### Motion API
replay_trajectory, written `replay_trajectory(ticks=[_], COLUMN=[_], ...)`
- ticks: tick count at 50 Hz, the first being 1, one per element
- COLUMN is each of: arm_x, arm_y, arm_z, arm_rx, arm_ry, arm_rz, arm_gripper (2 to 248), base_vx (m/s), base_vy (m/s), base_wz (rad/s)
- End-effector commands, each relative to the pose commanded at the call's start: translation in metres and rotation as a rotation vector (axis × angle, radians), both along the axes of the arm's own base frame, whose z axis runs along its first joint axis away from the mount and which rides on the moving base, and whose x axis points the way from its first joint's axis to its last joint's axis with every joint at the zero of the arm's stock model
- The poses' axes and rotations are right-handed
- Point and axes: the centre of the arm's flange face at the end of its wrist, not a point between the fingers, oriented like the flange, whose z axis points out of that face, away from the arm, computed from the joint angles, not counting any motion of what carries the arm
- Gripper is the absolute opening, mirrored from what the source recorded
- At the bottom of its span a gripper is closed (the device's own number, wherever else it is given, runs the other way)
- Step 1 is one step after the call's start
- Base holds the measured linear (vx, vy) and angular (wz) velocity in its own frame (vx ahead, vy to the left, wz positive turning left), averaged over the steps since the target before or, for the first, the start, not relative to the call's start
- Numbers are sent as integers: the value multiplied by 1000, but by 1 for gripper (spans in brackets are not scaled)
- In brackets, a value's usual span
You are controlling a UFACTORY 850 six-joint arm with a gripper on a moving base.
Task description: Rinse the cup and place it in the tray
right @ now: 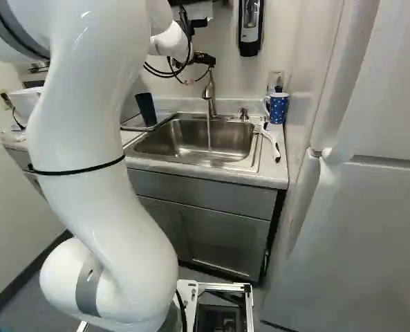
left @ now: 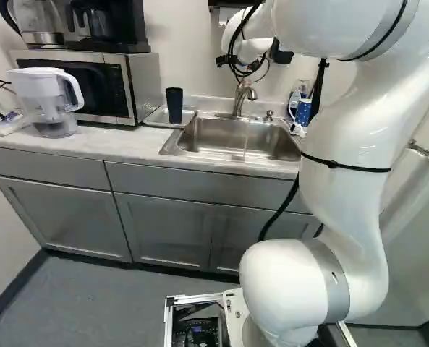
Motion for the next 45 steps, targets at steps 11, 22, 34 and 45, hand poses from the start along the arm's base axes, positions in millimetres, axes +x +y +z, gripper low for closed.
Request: replay_trajectory(ticks=[11, 22, 34, 45], arm_x=[-4, -10, -14, -22], arm_y=[4, 10, 14, 14], arm_z=[-3, -6, -7, -9], arm_rx=[2, 4, 6, 7], arm_ry=[40, 76, 103, 128], arm_rz=[8, 20, 26, 28], arm_gripper=[247, 247, 247, 247], base_vx=[0, 0, 0, 0], base_vy=[0, 0, 0, 0], base_wz=[0, 0, 0, 0])
